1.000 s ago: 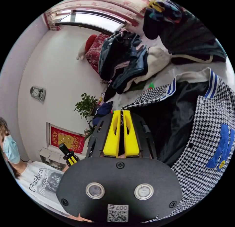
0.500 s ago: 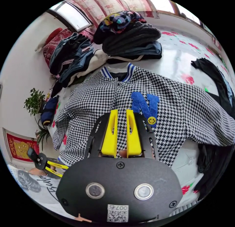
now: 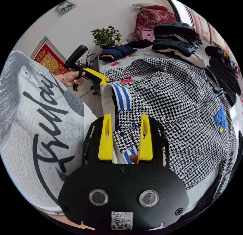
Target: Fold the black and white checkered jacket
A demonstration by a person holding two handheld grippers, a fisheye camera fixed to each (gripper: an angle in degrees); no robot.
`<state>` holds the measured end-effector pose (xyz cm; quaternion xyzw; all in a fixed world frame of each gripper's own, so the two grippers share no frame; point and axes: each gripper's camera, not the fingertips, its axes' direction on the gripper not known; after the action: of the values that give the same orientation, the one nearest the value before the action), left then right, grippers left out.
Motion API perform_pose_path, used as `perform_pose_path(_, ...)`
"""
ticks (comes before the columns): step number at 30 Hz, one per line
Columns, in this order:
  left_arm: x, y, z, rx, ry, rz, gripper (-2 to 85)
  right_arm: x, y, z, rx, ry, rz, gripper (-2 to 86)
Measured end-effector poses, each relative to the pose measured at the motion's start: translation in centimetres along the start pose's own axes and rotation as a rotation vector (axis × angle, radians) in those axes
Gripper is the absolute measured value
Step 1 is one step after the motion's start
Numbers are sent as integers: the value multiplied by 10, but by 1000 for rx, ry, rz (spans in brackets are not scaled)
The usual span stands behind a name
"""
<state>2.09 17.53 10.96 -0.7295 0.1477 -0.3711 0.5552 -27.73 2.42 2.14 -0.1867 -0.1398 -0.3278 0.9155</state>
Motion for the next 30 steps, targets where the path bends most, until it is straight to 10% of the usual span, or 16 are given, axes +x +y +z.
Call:
perform_pose_path(11, 49, -10, 46, -217, -378, 140, 8, -19, -28, 33, -165, 104, -134, 8)
perform_pose_path(21, -37, 53, 21, -158, -142, -232, 41, -1, 2, 53, -305, -47, -8, 32)
perform_pose_path(30, -110, 83, -77, 45, 13, -421, 105, 38, 23, -56, 68, 13, 304, 71)
